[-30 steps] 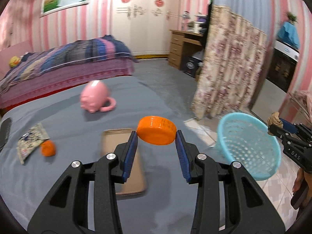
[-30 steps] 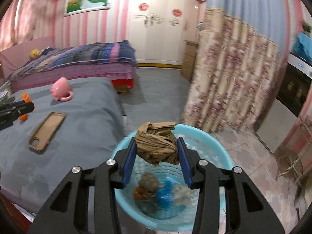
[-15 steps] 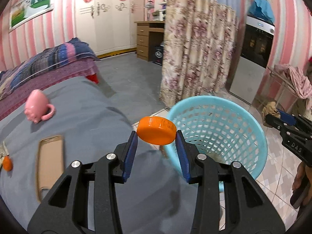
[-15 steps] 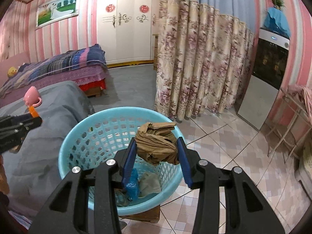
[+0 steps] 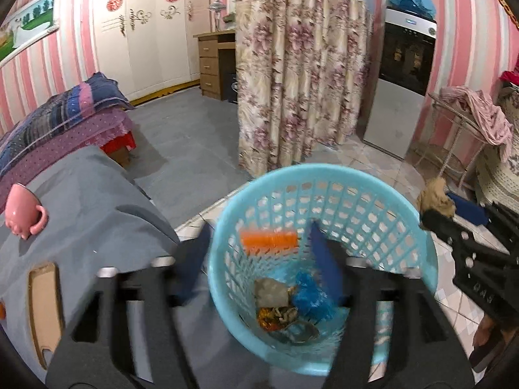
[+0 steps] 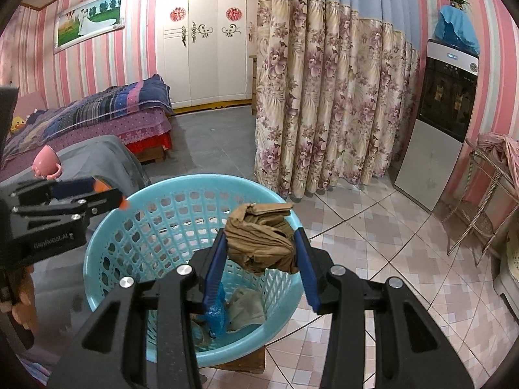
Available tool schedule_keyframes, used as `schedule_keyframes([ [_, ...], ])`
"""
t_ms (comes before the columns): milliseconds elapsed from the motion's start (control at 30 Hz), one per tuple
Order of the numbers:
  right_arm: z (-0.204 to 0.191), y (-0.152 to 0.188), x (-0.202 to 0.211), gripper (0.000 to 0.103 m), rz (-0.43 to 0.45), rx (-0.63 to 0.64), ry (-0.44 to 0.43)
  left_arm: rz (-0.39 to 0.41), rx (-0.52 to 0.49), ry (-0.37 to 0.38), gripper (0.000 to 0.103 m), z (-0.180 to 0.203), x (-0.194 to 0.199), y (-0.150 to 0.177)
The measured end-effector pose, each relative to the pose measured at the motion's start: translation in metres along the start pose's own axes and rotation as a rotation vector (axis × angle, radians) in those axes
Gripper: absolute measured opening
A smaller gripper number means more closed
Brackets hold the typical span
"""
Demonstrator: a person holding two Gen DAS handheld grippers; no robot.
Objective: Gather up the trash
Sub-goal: 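Carry the orange lid and brown paper over the blue basket and open both tools, then move both open tools back over the bed toward the snack bag and orange peel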
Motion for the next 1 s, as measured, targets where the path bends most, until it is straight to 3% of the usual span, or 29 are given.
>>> schedule_keyframes([
  [33,0.0,0.0,0.0,0.042,-0.001,0.0,0.0,0.003,0.003,0.001,0.079,-0.002,0.001,-0.002],
  [267,-0.01,0.001,-0.005,0.042,-0.007,-0.006,-0.011,0.002,0.051,-0.034,0.087,-0.034,0.011,0.003],
  [733,-0.047,-0.008,-0.026,0.044,-0.019,-0.042,-0.052,0.032,0.137,-0.137,0.094,-0.092,0.049,0.028],
  [800,-0.051,-0.01,-0.026,0.052,-0.013,-0.047,-0.045,0.039,0.153,-0.142,0.094,-0.102,0.057,0.029],
  [867,-0.055,-0.015,-0.024,0.072,0.006,-0.057,-0.038,0.049,0.16,-0.151,0.094,-0.111,0.064,0.031],
  [900,-0.057,-0.017,-0.022,0.073,0.017,-0.061,-0.046,0.053,0.164,-0.156,0.094,-0.115,0.068,0.032],
  [1000,-0.059,-0.02,-0.018,0.091,0.034,-0.064,-0.029,0.059,0.177,-0.163,0.095,-0.127,0.077,0.035],
])
Point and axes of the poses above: each gripper's, at about its wrist camera, not at the fingertips, and x roughly against the way its jaws point, z to its right, y to its underside, the point moved 7 cm from there along -x, roughly the way its jaws point, and after that the axes turned 7 degrees about -z, right-handed, at the moved point
